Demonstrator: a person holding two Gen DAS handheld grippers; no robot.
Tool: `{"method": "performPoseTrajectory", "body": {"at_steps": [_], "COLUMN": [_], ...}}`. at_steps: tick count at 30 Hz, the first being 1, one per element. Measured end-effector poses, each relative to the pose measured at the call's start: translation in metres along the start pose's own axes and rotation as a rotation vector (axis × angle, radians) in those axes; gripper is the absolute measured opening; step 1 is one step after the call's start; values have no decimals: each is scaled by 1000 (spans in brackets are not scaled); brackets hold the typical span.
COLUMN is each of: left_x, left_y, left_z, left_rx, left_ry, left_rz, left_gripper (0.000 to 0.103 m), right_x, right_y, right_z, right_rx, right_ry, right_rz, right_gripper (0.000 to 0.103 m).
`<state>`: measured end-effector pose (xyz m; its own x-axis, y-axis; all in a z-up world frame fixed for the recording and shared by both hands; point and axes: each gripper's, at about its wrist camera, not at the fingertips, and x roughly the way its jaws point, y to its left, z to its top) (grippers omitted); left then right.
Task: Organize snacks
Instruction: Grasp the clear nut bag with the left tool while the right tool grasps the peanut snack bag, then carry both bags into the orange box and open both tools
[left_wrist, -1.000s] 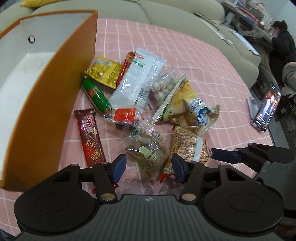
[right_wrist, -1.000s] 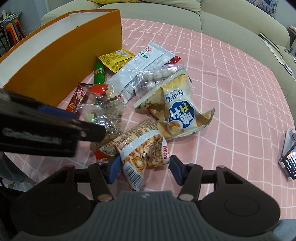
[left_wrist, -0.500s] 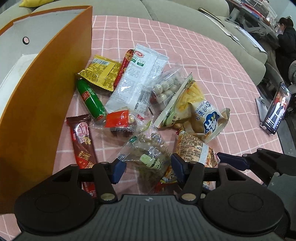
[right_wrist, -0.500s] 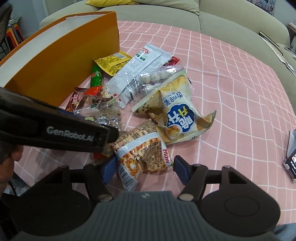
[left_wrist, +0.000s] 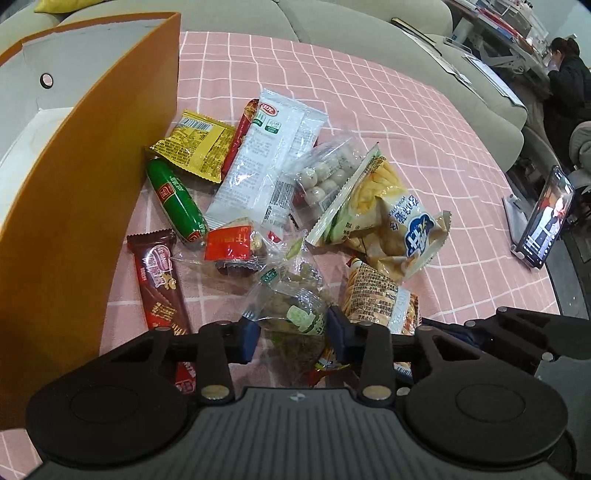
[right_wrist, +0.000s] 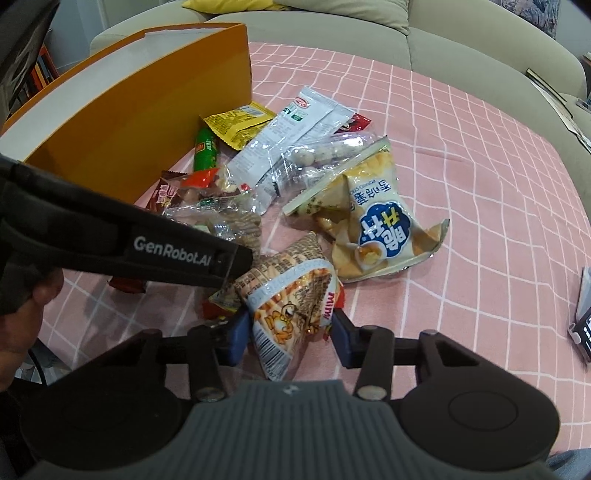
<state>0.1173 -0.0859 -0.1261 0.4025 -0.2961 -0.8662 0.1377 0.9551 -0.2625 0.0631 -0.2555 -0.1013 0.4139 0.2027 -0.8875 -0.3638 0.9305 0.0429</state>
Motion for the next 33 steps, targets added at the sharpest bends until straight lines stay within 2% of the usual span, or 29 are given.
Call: {"method": "performPoseTrajectory", "body": {"at_steps": [5, 17, 26, 33], "left_x": [-12, -53, -90, -126], "left_y": [2, 8, 19, 29], "left_z": [-5, -15, -13, 0], "left_rx": [-1, 14, -31, -43], "left_ry": [8, -20, -119, -209], "left_rz": [-1, 29, 43, 46], "left_gripper": [39, 38, 38, 38], "right_x": [-4, -30, -62, -87], "right_y": [-6, 1, 7, 19], "right_z": [-1, -3, 1, 22], "right_rx": [61, 30, 44, 4], "right_ry": [22, -14, -86, -165], "right_rz": [43, 52, 64, 74], "right_gripper": [43, 42, 42, 42]}}
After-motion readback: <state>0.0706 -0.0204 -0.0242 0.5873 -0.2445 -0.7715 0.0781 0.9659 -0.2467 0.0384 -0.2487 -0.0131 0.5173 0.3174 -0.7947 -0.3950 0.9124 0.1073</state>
